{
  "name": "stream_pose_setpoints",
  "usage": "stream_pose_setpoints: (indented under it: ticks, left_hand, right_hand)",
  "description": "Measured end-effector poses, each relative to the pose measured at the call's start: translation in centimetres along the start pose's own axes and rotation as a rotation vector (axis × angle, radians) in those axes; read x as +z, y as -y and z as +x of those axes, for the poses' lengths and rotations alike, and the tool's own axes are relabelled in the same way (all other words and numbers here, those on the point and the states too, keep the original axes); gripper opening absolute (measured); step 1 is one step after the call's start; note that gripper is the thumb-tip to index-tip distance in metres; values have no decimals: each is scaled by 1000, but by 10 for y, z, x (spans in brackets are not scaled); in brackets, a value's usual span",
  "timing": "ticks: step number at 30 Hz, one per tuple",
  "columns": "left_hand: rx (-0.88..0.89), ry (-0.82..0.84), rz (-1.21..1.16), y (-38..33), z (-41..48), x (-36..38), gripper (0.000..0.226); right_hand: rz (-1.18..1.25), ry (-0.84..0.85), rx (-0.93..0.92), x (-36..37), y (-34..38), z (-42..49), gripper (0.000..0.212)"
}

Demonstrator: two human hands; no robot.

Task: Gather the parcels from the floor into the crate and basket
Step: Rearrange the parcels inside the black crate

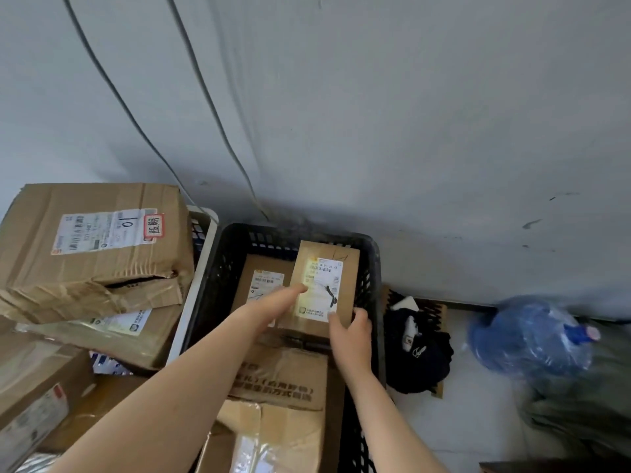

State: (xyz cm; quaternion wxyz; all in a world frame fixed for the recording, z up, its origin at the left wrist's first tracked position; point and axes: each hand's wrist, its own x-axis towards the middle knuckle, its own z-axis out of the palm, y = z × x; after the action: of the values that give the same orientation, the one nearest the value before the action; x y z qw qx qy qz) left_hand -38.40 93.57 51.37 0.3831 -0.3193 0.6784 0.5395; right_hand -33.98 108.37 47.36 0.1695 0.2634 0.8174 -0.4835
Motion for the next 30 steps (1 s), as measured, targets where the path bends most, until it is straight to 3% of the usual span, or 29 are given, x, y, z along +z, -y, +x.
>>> stream_pose_setpoints:
  ticks: [3,7,9,12,16,18,20,23,25,27,30]
  left_hand:
    - [108,-239,-113,-3,2,-26,51]
    - [179,-432,134,13,4,-68,40]
    - [175,-485,218,21,5,-81,50]
    - [128,-367,329,33,11,-90,73]
    - [99,-189,396,57,19,-86,85]
    - [148,-231,433,55,21,-88,71]
    - [229,-282,405,50,12,-93,50]
    - [214,-295,202,58,-20,-106,28]
    - [17,-148,160,71,-53,-109,37]
    - [-163,114,339,81,-81,-105,61]
    - [-121,294,338,78,-115,-98,76]
  right_hand:
    - [145,-25,-103,7,19,-14,21]
    - [144,283,-14,34,43,-21,23]
    - [32,388,-69,45,48,-15,28]
    - [-113,343,-156,60,45,-2,35]
    - [-84,532,-45,61,37,5,44]
    - [96,463,98,56,38,4,44]
    - [339,272,237,50,28,-1,36]
    - [442,174,238,34,2,-33,27]
    - [465,225,194,30,-20,-58,28]
    - [496,300,139,32,-27,-79,36]
    - [614,421,140,33,-18,-91,63]
